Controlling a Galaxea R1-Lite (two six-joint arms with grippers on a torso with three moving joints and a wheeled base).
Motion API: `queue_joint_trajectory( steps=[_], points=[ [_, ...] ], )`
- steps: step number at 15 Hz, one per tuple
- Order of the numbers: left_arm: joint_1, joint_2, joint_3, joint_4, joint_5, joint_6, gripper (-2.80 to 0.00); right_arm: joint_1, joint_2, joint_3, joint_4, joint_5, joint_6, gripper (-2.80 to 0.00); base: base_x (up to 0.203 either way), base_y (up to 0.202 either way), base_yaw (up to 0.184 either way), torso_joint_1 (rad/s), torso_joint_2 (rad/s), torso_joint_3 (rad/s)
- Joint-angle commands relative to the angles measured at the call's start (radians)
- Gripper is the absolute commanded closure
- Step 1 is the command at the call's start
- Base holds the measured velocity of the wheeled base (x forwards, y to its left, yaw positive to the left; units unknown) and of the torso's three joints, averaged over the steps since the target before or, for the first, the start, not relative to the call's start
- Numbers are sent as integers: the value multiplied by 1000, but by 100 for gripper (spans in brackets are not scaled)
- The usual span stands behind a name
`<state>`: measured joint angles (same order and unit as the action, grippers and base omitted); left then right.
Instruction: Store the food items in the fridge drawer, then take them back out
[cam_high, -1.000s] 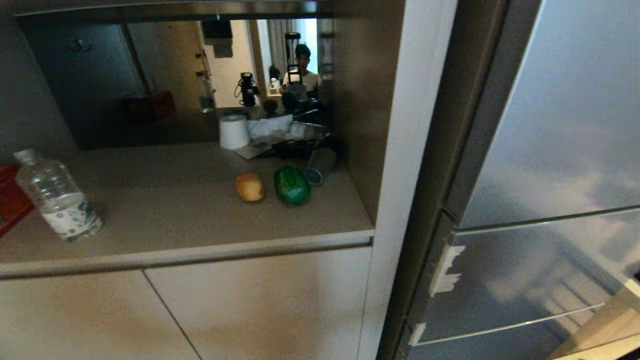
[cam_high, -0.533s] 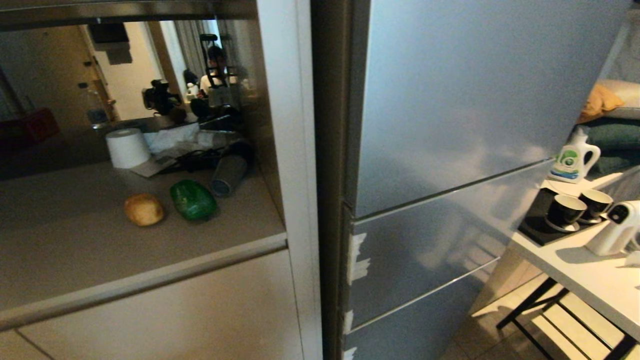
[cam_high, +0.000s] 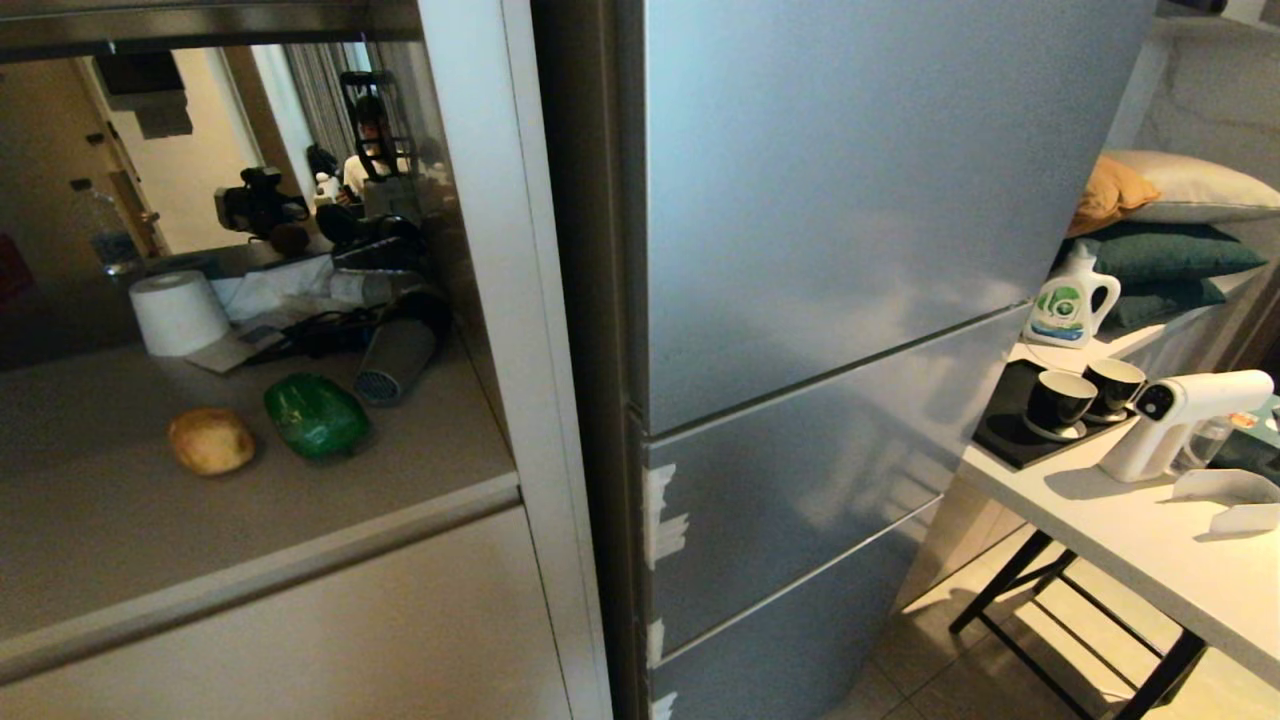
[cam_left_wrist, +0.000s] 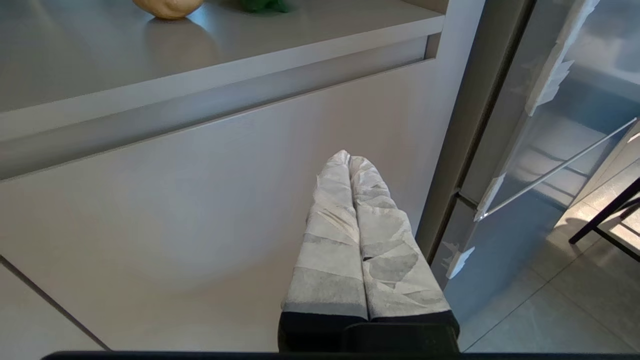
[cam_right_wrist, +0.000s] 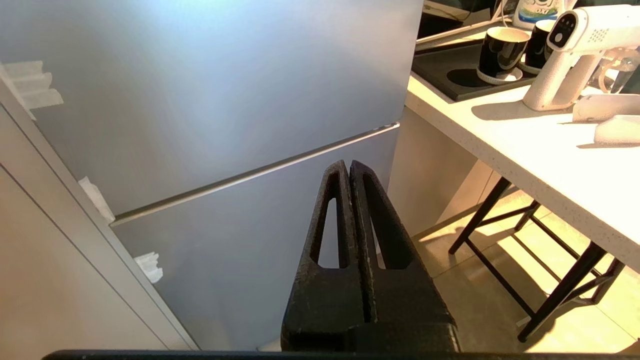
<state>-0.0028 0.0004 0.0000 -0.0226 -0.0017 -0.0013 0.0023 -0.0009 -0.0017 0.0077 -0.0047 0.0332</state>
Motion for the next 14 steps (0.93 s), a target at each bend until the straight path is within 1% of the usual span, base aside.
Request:
queue_joint_trajectory(
  steps=[1,14],
  points=[
    [0,0,11,0,0,0,0,1,1,0,0,0,1,0,0,0,0,-61,147,80],
    [0,1,11,0,0,1,0,1,1,0,0,0,1,0,0,0,0,-63,138,73]
  ],
)
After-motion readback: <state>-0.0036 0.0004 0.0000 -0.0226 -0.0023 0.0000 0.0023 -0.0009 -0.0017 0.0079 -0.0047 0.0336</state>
